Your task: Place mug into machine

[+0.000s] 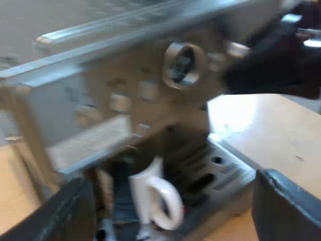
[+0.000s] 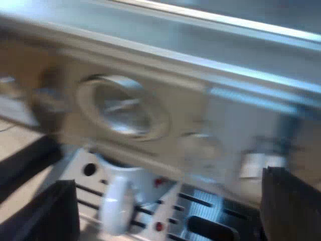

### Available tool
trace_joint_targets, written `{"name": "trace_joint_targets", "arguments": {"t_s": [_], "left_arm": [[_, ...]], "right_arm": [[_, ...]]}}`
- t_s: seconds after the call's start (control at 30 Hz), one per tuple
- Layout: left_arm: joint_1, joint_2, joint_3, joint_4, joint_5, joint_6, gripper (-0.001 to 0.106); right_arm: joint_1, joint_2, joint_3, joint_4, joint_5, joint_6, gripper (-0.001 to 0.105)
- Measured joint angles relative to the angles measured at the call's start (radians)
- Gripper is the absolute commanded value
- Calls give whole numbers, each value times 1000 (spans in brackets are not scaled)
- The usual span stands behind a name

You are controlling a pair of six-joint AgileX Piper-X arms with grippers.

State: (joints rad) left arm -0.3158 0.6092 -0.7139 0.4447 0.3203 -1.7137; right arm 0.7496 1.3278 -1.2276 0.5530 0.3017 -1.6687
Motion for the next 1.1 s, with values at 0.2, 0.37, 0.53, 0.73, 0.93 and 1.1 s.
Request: {"name": "trace_joint_targets", "arguments": {"t_s": [0.2,0.37,0.53,0.73,0.93,1.1], "left_arm": [[180,114,-113,-3,75,0,66],[289,128,-161,7,83,0,66],[306,126,-163,50,87,0,66],[306,94,-163,100,69,3,66],[306,5,-163,154,56,9,66],[306,-59,-163,213,41,9,66]], "right_arm": [[-146,-61,0,64,-105,0,84],[-304,-119,0,111,-150,-9,84],[-426,-173,0,142,-147,-51,84],[-532,-264,0,201,-158,-116,84],[-625,-349,0,219,-167,-158,84],[-726,-421,0,259,-198,-200,84]]}}
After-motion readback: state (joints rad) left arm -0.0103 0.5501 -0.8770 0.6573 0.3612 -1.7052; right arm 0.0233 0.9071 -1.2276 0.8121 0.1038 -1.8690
